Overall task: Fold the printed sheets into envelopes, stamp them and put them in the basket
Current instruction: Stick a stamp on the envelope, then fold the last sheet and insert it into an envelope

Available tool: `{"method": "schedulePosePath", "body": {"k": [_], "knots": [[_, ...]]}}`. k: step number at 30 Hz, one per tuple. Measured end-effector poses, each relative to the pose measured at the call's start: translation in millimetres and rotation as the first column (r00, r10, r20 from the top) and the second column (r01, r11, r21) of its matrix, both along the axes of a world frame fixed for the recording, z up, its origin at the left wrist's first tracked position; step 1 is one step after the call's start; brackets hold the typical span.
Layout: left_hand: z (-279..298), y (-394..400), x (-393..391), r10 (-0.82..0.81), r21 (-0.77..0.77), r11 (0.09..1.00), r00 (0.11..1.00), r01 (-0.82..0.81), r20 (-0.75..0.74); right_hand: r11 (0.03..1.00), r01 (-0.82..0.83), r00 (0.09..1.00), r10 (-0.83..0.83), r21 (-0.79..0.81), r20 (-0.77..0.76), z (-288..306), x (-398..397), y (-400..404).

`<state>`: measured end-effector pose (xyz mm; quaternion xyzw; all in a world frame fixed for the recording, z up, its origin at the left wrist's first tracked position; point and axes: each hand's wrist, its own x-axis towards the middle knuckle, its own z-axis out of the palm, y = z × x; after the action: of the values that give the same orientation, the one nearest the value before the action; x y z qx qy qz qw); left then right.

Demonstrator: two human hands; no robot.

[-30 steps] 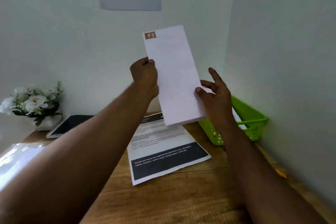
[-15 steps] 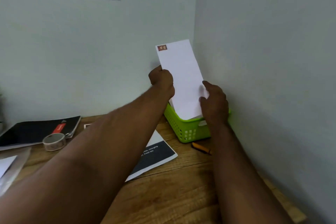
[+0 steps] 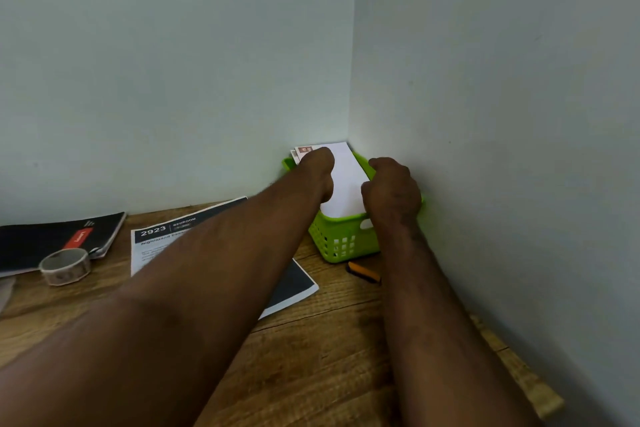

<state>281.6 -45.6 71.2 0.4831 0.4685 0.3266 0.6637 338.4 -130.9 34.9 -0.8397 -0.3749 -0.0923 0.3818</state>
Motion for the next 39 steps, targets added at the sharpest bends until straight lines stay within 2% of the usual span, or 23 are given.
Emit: {"method": "schedulePosePath", "body": {"k": [2,5,9,12,15,16,18,19,21,22,23,24,26,28,32,34,39], "knots": [[-5,-3,-3,0.011,0.056,0.998,0.997,-0.007,-0.082,1.000,0.000,1.000,0.000,-0.009,-0.011,0,0,-1],[-9,-7,-7,-0.053,0.079,0.995,0.994,0.060,-0.091,1.000,0.011,1.000,-0.011,0.006,-0.008,-1,0,0],[9,2,-9,-0.006,0.115,0.993,0.998,-0.002,0.063,0.992,0.041,0.999,-0.042,0.118,0.006,-2,-1,3],[24,5,-29,0.017,0.215,0.975,0.986,-0.053,0.169,0.970,0.036,0.982,-0.080,0.239,0.173,4,-5,5],[14,8,-73,0.050,0.460,0.886,0.998,-0.060,0.034,0.874,-0.187,0.926,0.004,0.448,0.378,14,-30,10],[4,11,-93,0.082,0.537,0.842,0.996,-0.048,-0.040,0.839,-0.288,0.897,0.067,0.462,0.438,14,-46,13],[-23,16,-138,0.172,0.646,0.763,0.953,0.033,-0.251,0.801,-0.479,0.815,0.254,0.359,0.521,5,-80,21],[-38,20,-161,0.224,0.683,0.718,0.883,0.136,-0.412,0.795,-0.554,0.761,0.364,0.247,0.537,-2,-98,26],[-68,27,-202,0.326,0.617,0.677,0.589,0.401,-0.740,0.788,-0.609,0.667,0.568,-0.086,0.482,-22,-126,37],[-81,29,-220,0.334,0.528,0.691,0.430,0.493,-0.838,0.766,-0.592,0.634,0.634,-0.250,0.443,-31,-138,40],[-89,27,-234,0.306,0.438,0.705,0.318,0.558,-0.897,0.726,-0.568,0.611,0.688,-0.389,0.392,-40,-146,42],[-95,25,-247,0.254,0.371,0.711,0.274,0.597,-0.927,0.677,-0.555,0.593,0.729,-0.484,0.341,-46,-154,43],[-100,20,-267,0.162,0.345,0.691,0.329,0.635,-0.930,0.602,-0.557,0.574,0.777,-0.572,0.259,-56,-162,43],[-100,16,-279,0.152,0.414,0.665,0.431,0.622,-0.890,0.548,-0.589,0.557,0.808,-0.594,0.192,-62,-165,42],[-104,15,-291,0.309,0.605,0.594,0.543,0.531,-0.781,0.523,-0.682,0.558,0.824,-0.511,0.098,-61,-164,40],[-103,14,-290,0.367,0.679,0.548,0.589,0.488,-0.720,0.492,-0.731,0.527,0.847,-0.473,0.065,-56,-163,38],[-99,20,-294,0.479,0.771,0.454,0.607,0.447,-0.634,0.408,-0.812,0.478,0.875,-0.417,-0.074,-51,-165,34]]}}
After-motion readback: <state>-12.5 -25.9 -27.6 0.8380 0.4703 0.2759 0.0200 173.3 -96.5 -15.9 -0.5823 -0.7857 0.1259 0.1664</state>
